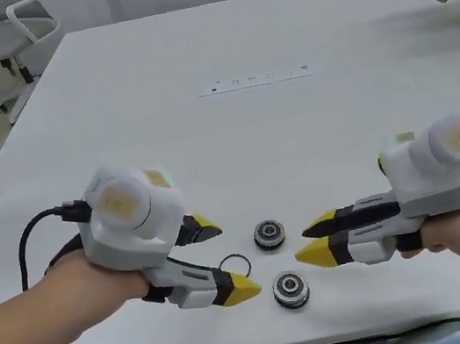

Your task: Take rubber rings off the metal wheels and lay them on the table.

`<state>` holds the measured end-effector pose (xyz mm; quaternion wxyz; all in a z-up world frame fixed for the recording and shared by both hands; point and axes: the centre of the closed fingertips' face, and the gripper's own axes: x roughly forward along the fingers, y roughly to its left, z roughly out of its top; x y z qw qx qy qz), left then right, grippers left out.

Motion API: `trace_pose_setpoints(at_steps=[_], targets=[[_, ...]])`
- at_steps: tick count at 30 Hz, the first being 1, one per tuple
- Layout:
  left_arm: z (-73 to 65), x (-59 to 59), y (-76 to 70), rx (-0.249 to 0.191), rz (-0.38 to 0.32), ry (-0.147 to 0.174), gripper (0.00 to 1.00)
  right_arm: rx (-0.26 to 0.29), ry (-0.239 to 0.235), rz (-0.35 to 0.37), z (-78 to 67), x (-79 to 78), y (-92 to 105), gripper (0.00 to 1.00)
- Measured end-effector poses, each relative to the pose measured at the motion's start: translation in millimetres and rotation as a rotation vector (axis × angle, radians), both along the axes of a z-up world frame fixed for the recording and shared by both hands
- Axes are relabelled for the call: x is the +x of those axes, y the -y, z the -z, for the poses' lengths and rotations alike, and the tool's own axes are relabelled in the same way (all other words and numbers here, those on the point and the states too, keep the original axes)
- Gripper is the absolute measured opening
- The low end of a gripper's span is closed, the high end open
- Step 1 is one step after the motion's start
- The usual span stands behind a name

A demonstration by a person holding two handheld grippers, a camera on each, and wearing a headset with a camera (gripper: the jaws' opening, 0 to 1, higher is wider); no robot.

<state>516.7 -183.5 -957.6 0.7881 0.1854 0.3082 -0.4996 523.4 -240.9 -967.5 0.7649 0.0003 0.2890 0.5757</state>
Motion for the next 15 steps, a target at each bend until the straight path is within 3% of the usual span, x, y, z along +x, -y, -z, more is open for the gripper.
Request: trace_pose_setpoints(at_steps=[15], targets=[[12.8,-5.4,19.7,0.006,0.048,-0.025,0.52,-0.041,0.026,-0.069,20.4,-17.0,1.5,0.28]])
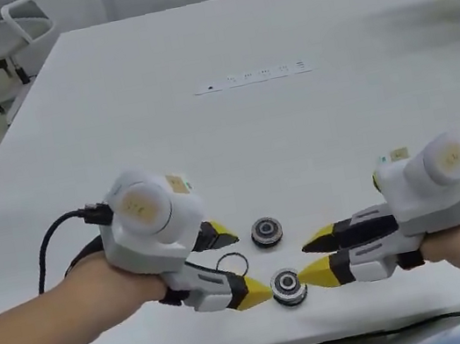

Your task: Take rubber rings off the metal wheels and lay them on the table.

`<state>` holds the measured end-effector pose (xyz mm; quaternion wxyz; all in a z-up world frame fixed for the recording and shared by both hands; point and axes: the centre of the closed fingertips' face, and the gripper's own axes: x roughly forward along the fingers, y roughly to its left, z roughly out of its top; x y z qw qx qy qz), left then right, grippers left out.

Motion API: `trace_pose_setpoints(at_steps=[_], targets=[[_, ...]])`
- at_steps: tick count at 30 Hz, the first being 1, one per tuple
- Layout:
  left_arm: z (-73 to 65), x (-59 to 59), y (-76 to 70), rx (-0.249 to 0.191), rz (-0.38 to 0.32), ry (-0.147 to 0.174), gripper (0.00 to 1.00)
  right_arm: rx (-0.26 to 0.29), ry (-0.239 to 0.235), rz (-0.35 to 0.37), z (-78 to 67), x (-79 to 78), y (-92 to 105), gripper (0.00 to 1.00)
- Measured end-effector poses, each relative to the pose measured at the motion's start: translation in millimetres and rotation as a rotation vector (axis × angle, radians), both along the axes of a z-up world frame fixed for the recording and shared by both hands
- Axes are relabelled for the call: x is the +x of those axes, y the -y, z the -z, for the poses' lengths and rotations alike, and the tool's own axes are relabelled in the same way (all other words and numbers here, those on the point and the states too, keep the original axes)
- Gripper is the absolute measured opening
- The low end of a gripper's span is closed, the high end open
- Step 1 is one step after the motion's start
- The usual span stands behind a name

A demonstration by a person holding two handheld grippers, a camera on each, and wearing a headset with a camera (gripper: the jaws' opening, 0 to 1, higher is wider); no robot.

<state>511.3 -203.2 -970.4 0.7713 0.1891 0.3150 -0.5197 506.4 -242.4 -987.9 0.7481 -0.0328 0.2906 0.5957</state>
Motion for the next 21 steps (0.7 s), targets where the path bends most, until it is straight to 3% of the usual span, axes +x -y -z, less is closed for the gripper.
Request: trace_pose_setpoints(at_steps=[12,21], targets=[[14.2,-7.7,15.7,0.016,0.047,-0.031,0.45,-0.052,0.028,-0.040,21.4,-6.6,6.0,0.26],[24.3,-11.2,21.1,0.033,0.066,-0.051,0.40,-0.063,0.045,-0.055,27.0,-9.4,4.5,0.23]])
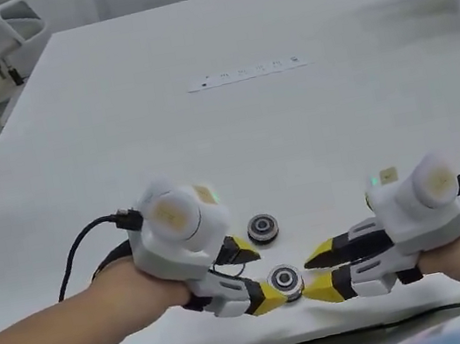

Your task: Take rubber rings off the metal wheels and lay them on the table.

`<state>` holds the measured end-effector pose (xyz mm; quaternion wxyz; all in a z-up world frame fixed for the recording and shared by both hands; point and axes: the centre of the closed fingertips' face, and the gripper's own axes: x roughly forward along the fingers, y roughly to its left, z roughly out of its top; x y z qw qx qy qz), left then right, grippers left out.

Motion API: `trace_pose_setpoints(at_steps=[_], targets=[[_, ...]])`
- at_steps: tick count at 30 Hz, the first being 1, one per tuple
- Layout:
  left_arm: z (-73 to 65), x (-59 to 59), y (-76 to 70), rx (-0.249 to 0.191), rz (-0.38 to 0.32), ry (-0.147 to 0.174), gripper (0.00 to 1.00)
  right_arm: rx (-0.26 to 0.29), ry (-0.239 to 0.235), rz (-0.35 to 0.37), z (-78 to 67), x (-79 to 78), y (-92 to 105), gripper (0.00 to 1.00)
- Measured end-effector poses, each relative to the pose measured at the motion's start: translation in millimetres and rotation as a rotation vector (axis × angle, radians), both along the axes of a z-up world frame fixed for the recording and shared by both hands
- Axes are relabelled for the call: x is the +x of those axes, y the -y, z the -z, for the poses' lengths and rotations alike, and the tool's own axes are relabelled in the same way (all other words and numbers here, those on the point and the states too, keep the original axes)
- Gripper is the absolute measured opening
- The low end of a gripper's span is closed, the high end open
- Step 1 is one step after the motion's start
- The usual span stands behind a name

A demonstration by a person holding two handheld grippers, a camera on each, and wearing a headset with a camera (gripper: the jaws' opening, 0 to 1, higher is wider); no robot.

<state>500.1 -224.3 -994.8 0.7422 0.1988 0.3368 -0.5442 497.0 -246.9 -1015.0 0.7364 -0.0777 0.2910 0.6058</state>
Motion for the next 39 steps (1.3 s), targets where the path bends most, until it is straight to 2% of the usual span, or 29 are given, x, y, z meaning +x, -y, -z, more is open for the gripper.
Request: trace_pose_setpoints(at_steps=[17,30,34,39], targets=[[10.3,-3.4,10.3,0.011,0.025,-0.011,0.27,-0.012,0.031,-0.017,7.3,1.5,-2.6,0.17],[11.3,0.4,13.5,-0.005,0.011,0.020,0.19,-0.006,0.041,-0.019,7.5,2.2,-4.1,0.14],[12.4,2.4,12.9,0.007,0.013,0.052,0.16,-0.009,0.046,-0.023,8.2,2.3,-3.6,0.13],[12.2,3.8,12.9,0.010,0.008,0.066,0.14,-0.006,0.048,-0.020,8.8,2.7,-2.9,0.13]])
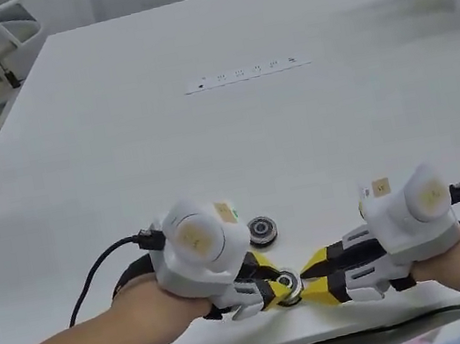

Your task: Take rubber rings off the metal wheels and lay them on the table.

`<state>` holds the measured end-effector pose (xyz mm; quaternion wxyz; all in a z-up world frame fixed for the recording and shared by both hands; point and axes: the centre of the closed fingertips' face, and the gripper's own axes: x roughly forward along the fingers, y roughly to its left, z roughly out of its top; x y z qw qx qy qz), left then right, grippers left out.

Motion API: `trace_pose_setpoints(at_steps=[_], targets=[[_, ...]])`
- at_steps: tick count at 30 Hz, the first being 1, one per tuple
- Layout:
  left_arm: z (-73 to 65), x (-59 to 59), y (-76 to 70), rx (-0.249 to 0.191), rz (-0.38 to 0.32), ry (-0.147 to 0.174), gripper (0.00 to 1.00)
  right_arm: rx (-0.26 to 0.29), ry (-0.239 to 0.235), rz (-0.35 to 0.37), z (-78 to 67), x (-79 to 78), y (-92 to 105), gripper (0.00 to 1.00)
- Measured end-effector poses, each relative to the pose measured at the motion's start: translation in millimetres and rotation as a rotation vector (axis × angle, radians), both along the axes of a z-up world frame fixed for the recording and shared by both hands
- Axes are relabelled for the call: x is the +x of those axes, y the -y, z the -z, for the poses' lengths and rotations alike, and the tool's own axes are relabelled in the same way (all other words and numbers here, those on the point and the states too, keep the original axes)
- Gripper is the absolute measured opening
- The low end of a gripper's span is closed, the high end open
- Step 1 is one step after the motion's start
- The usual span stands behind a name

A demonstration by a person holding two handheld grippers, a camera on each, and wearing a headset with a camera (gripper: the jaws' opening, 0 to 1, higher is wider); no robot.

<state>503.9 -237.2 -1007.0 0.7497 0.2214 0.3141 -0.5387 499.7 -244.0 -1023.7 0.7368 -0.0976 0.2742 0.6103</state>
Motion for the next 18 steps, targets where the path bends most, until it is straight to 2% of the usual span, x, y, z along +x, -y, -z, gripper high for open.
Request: trace_pose_setpoints(at_steps=[2,9,11,13,15,18], targets=[[0.3,0.2,0.2,0.000,0.002,0.005,0.14,-0.002,-0.015,0.004,1.0,-1.6,-0.4,0.10],[0.5,0.1,0.2,-0.001,0.003,0.021,0.14,-0.005,-0.031,0.010,1.6,-1.4,-1.1,0.09],[0.4,0.0,0.2,-0.001,0.001,0.023,0.14,-0.012,-0.047,0.021,4.0,0.8,0.1,0.04],[0.5,-0.1,0.3,0.001,-0.001,0.024,0.14,0.002,-0.091,0.050,3.8,1.8,0.4,0.02],[0.6,-0.1,0.4,0.005,0.004,0.029,0.14,-0.005,-0.087,0.046,3.1,2.3,0.9,0.02],[0.6,-0.1,0.3,0.007,0.007,0.037,0.14,-0.009,-0.108,0.059,3.1,1.4,0.3,0.00]])
